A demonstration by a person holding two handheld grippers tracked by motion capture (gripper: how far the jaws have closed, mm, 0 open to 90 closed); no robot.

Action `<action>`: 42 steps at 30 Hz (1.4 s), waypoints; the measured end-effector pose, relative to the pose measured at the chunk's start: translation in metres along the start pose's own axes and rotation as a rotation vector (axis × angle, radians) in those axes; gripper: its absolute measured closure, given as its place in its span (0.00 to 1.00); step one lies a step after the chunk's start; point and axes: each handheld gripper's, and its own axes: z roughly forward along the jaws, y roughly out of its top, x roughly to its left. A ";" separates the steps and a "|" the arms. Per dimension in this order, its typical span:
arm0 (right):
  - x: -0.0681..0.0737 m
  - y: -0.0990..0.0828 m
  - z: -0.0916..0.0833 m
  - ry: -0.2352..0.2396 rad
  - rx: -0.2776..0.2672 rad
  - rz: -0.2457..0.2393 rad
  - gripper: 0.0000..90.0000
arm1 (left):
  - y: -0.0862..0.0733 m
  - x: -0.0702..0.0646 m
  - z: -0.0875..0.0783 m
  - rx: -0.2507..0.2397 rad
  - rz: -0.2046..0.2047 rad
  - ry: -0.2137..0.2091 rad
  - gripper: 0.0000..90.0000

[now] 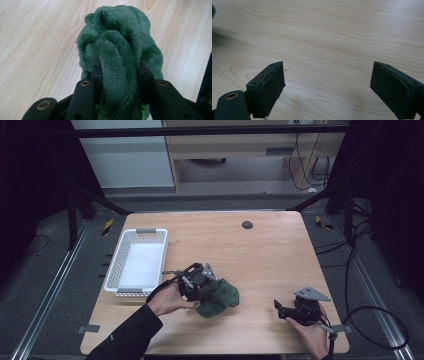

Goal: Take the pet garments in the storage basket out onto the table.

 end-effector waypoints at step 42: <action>-0.002 0.000 0.000 -0.017 -0.011 0.014 0.12 | -0.059 0.008 -0.030 -0.318 -0.212 0.133 0.23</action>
